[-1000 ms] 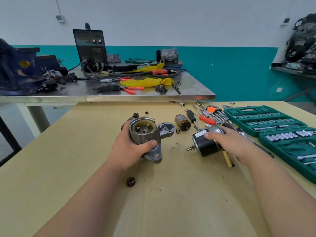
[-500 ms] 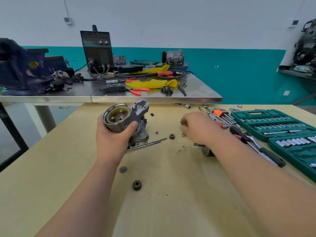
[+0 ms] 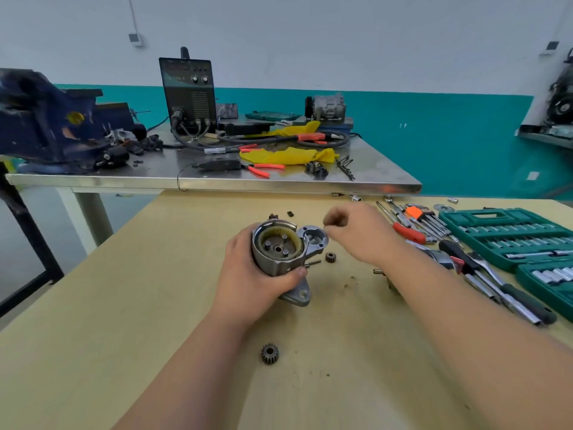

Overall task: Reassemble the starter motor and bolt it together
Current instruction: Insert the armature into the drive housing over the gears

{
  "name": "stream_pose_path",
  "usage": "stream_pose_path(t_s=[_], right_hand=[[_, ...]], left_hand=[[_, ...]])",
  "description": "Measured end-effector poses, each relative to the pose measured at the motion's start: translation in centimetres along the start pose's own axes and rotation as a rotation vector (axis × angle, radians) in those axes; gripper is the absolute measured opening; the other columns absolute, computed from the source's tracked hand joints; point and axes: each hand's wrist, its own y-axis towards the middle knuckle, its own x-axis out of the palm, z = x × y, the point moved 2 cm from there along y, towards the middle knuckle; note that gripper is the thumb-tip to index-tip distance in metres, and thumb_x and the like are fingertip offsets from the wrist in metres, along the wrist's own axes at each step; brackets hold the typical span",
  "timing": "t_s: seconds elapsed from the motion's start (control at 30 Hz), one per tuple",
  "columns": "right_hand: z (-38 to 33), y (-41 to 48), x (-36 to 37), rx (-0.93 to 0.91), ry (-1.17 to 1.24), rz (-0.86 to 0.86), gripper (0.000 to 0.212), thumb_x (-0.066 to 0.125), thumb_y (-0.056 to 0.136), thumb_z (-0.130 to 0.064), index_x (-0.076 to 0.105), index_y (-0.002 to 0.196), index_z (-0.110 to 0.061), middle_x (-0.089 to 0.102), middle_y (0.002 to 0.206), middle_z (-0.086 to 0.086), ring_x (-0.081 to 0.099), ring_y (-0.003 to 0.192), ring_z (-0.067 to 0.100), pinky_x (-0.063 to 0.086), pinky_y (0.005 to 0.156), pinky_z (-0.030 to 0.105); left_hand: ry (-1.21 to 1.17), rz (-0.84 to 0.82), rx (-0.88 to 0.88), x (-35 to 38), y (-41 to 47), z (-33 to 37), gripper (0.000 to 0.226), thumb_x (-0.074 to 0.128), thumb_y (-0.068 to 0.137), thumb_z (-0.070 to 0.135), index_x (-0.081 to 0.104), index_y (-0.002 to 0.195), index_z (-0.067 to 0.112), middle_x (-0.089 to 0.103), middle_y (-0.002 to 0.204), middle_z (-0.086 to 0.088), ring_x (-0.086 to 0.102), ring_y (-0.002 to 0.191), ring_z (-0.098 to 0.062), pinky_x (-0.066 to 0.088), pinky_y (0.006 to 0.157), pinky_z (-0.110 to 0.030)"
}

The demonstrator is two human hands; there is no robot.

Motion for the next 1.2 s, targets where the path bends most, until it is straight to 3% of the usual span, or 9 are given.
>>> stream_pose_path(t_s=[0.1,0.27,0.33,0.4,0.47,0.6,0.73,1.03,1.2], right_hand=[[-3.0,-2.4,-1.0,-0.091,0.425,0.175,0.013,0.07,0.082,-0.025,0.067,0.074,-0.035,0.069,0.072,-0.012,0.065,0.066,0.002,0.051,0.056,0.014],[-4.0,-5.4,-2.1,-0.01,0.308,0.203,0.009,0.059,0.094,-0.019,0.063,0.099,-0.025,0.065,0.096,-0.007,0.062,0.091,0.01,0.051,0.078,0.024],[-4.2,-10.5,-0.9,-0.119,0.204,0.079,0.024,0.055,0.095,-0.028,0.056,0.119,-0.03,0.056,0.117,-0.009,0.055,0.11,0.01,0.043,0.089,0.023],[-6.8,-17.3,2.2,-0.31,-0.057,-0.283,0.03,0.035,0.102,-0.037,0.047,0.129,-0.036,0.047,0.133,-0.013,0.044,0.124,0.008,0.037,0.102,0.025],[-6.9,-22.5,4.0,-0.442,-0.266,-0.346,0.042,0.011,0.103,-0.036,0.05,0.117,-0.039,0.057,0.126,-0.017,0.054,0.115,0.008,0.052,0.092,0.029],[-6.5,-23.4,3.5,-0.456,-0.257,-0.41,0.032,0.048,0.08,-0.043,0.07,0.104,-0.041,0.064,0.115,-0.022,0.061,0.107,-0.003,0.05,0.088,0.016],[-4.3,-21.9,2.7,-0.389,-0.041,-0.353,0.056,0.046,0.093,-0.01,0.038,0.142,-0.038,0.017,0.149,-0.029,0.008,0.13,-0.023,0.007,0.093,-0.009],[-5.1,-18.9,0.2,-0.573,-0.326,-0.545,0.042,0.045,0.095,-0.04,0.038,0.137,-0.038,0.043,0.123,-0.012,0.048,0.11,0.012,0.047,0.087,0.032],[-6.3,-16.2,-0.5,-0.492,-0.162,-0.536,0.024,0.053,0.094,-0.037,0.058,0.117,-0.035,0.053,0.104,-0.018,0.049,0.09,0.001,0.041,0.079,0.02]], left_hand=[[0.008,-0.005,0.014,0.0,0.1,0.2,0.076,0.081,0.046,0.056,0.047,0.113,0.053,0.056,0.118,0.021,0.051,0.121,-0.009,0.047,0.101,-0.039],[-0.012,0.002,0.007,0.0,0.2,-0.1,0.071,0.082,0.048,0.052,0.048,0.11,0.055,0.06,0.117,0.019,0.054,0.119,-0.011,0.048,0.099,-0.041],[-0.038,0.023,-0.009,-0.2,0.3,-0.1,0.07,0.082,0.047,0.053,0.049,0.109,0.056,0.061,0.116,0.019,0.055,0.117,-0.01,0.049,0.099,-0.042],[-0.052,0.019,-0.039,0.0,0.7,0.0,0.069,0.083,0.047,0.053,0.051,0.108,0.053,0.062,0.116,0.017,0.056,0.116,-0.011,0.049,0.099,-0.042],[-0.047,0.013,-0.055,0.0,0.8,0.1,0.069,0.083,0.047,0.052,0.051,0.107,0.052,0.062,0.116,0.015,0.056,0.116,-0.011,0.049,0.099,-0.041],[-0.003,0.006,-0.02,0.1,0.2,0.6,0.067,0.081,0.049,0.052,0.046,0.106,0.055,0.062,0.116,0.018,0.055,0.116,-0.01,0.048,0.099,-0.039],[0.01,0.0,0.001,0.1,-0.4,1.1,0.068,0.081,0.05,0.051,0.044,0.107,0.056,0.061,0.118,0.015,0.054,0.118,-0.014,0.048,0.099,-0.042],[0.028,-0.01,0.01,0.2,-0.5,1.0,0.072,0.082,0.05,0.052,0.042,0.109,0.059,0.059,0.118,0.018,0.052,0.12,-0.014,0.048,0.1,-0.042],[0.016,-0.009,0.017,0.1,-0.3,0.5,0.073,0.084,0.049,0.051,0.044,0.109,0.058,0.06,0.118,0.017,0.053,0.121,-0.013,0.048,0.1,-0.041]])
